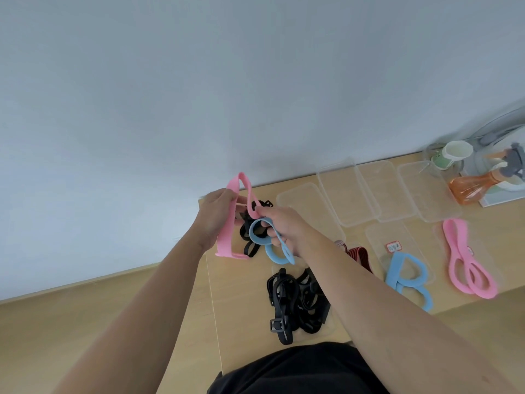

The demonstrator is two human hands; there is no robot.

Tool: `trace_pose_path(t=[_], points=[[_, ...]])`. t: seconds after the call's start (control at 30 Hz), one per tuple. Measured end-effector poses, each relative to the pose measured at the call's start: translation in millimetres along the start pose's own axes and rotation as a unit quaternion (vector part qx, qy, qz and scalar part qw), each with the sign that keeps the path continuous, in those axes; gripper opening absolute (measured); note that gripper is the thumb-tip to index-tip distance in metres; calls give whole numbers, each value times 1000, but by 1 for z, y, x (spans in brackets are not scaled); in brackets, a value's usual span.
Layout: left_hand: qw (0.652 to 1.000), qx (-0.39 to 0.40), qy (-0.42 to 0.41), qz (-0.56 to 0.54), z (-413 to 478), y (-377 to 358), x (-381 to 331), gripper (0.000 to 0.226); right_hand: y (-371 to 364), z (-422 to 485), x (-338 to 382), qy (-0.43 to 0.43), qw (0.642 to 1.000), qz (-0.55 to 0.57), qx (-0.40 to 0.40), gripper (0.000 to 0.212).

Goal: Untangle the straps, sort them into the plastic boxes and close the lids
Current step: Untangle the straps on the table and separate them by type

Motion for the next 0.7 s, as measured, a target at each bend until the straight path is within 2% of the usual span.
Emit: trace_pose_path(t=[0.13, 0.23, 0.37, 0.43, 0.47, 0.57, 0.63, 0.7], points=[[998, -34, -46, 12, -12, 5, -29, 47, 7, -10, 9, 48, 998, -44, -16, 26], [994, -13, -105, -9, -23, 4, -51, 29, 13, -20, 11, 73, 994, -82, -3, 24], [985, 25, -170, 27, -40, 0, -77, 30, 18, -41, 16, 119, 990, -63, 34, 18], [979, 19, -200, 41, -49, 1, -89, 29, 19, -53, 21, 145, 986, -37, 68, 10], [977, 8, -210, 45, -53, 3, -95, 27, 18, -59, 22, 154, 984, -29, 89, 12], [971, -10, -233, 62, -69, 6, -107, 25, 15, -78, 32, 190, 972, -52, 127, 38], [966, -10, -244, 88, -82, 3, -114, 25, 17, -91, 39, 220, 965, -61, 127, 51], [959, -9, -258, 113, -95, -2, -120, 27, 21, -107, 46, 246, 960, -65, 116, 53]])
Point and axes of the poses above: each hand's wrist, its own z-axis towards the middle knuckle, its own y-axis out of the back of the hand, x = y × z, the point moved 7 cm from there along z, towards the middle knuckle
